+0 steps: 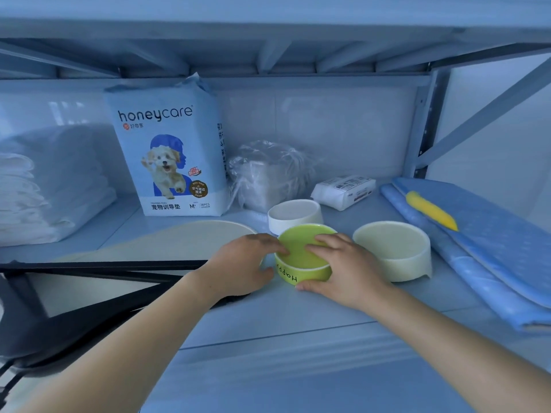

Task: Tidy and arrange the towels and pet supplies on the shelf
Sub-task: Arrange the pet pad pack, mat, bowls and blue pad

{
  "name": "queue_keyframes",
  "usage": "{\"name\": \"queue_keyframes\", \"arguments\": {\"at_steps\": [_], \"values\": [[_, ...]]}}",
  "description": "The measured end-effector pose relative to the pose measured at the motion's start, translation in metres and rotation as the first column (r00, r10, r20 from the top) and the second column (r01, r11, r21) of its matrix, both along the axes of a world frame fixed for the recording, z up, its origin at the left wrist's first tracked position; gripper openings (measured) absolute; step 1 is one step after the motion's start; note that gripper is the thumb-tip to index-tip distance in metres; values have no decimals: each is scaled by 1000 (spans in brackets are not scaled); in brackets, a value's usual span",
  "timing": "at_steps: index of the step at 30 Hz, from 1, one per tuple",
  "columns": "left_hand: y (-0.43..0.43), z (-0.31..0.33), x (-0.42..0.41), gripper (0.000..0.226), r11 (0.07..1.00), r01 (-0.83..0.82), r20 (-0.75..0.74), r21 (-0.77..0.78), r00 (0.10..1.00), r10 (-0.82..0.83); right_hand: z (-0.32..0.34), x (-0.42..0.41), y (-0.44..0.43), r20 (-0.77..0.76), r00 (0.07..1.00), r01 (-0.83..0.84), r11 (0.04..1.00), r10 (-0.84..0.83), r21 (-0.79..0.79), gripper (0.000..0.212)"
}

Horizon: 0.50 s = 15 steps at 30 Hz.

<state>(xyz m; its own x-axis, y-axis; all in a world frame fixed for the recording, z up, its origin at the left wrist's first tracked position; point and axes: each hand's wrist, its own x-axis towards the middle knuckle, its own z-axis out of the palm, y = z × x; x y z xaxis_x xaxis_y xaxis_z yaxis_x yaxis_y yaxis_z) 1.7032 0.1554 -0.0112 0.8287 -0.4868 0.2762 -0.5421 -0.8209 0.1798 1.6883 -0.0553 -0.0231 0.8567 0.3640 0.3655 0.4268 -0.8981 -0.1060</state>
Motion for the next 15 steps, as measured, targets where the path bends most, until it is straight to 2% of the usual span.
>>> {"name": "queue_keyframes", "arguments": {"at_steps": [6, 9, 12, 15], "values": [[-7, -10, 9, 61, 996, 73, -50, -61, 996, -76, 2, -1, -8, 5, 1000, -10, 1000, 10, -4, 71], [-14, -9, 10, 62, 987, 82, 42, -141, 996, -77, 6, 2, -11, 14, 1000, 6, 998, -6, 60, 68], [-19, -3, 11, 53, 965, 129, 171, -227, 981, -91, 12, 4, -14, 34, 999, 2, 987, -8, 163, 57], [-19, 5, 13, 47, 931, 219, 235, -292, 960, -152, 17, 6, -19, -3, 998, -59, 955, 63, 290, 52]]}}
